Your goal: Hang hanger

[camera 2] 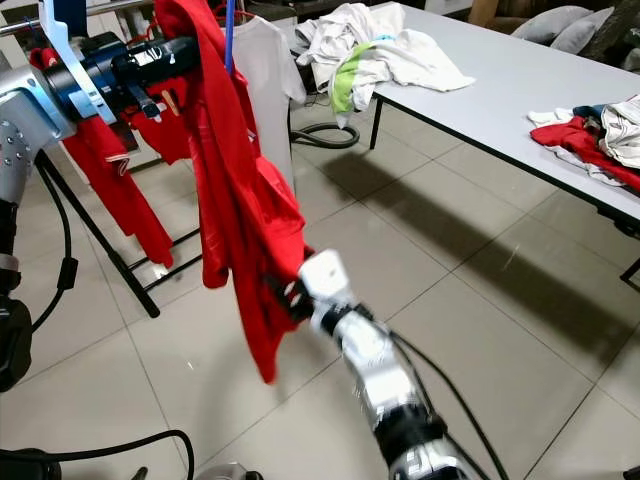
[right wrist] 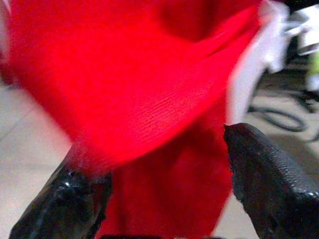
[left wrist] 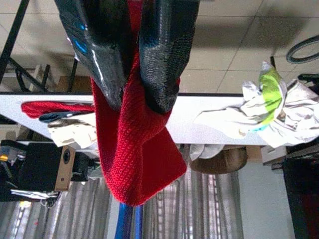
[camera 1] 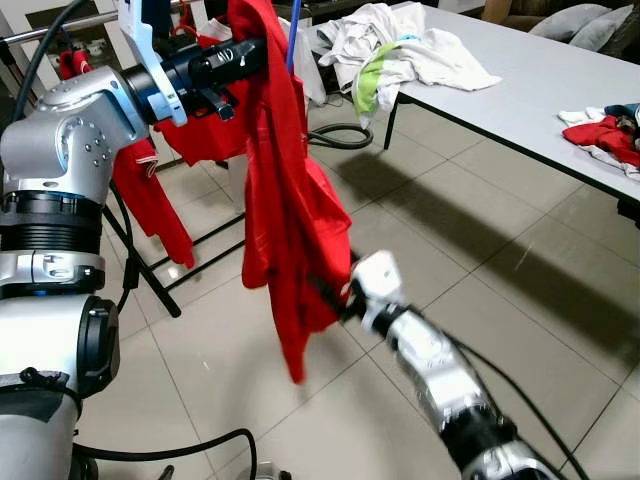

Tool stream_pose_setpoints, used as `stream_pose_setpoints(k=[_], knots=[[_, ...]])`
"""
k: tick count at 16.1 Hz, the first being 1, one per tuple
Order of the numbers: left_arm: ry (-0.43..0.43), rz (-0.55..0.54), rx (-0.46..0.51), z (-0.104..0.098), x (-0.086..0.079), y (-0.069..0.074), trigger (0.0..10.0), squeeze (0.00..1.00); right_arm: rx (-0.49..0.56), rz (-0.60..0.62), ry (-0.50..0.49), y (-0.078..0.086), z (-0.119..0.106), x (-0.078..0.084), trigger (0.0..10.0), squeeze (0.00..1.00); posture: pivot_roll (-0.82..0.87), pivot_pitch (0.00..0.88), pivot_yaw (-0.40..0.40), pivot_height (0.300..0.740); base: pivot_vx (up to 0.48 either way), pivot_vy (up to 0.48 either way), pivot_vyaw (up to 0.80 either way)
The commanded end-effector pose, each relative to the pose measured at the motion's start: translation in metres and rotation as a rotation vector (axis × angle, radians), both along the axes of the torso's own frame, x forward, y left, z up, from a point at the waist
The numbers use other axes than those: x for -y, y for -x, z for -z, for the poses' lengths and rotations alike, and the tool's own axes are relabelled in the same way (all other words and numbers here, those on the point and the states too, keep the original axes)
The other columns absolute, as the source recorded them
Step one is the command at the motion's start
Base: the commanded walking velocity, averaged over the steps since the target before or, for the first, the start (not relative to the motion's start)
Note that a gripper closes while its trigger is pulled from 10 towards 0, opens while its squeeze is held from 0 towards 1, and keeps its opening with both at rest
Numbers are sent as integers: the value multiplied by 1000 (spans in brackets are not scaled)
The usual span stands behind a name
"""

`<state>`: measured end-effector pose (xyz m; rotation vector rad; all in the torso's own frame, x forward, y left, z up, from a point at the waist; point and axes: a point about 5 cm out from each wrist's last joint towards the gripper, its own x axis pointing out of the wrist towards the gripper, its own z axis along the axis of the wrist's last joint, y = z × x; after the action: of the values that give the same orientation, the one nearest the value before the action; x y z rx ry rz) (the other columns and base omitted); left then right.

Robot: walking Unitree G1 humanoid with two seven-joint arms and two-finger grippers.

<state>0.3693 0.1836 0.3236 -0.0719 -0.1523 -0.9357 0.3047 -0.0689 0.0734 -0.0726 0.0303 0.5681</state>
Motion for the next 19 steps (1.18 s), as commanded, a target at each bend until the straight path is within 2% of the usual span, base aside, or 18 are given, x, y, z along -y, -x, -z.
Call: stream_pose_setpoints(k=[1, 3, 4, 6, 9, 10, 11, 19], knots=[[19, 24, 59, -18, 2, 3, 0, 0, 21, 68, -62, -8, -7, 5, 10000, 0, 115, 0, 80, 740, 0, 0, 0], [17, 46, 59, -19, 4, 5, 0, 0, 16, 110, -118, -13, -12, 10, 10000, 0, 114, 0, 80, 740, 0, 0, 0], [17, 58, 61, -20, 4, 6, 0, 0, -1, 119, -115, -15, -10, 12, 10000, 0, 114, 0, 80, 740, 0, 0, 0], [31, 69, 60, -21, 6, 6, 0, 0, -44, 87, -123, -17, -7, 7, 10000, 0, 113, 0, 81, 740, 0, 0, 0], [38, 78, 56, -22, 8, 6, 0, 0, -75, 6, -172, -16, -7, -16, 10000, 0, 121, 0, 90, 740, 0, 0, 0], [40, 80, 57, -23, 8, 6, 0, 0, -86, 27, -216, -19, -9, -17, 10000, 0, 124, 0, 89, 740, 0, 0, 0], [41, 81, 58, -24, 9, 7, 0, 0, -96, 38, -242, -21, -10, -18, 0, 0, 125, 0, 88, 740, 0, 0, 0], [46, 85, 55, -24, 6, 9, 0, 0, -103, 42, -292, -23, -11, -16, 0, 0, 127, 0, 85, 740, 0, 0, 0]])
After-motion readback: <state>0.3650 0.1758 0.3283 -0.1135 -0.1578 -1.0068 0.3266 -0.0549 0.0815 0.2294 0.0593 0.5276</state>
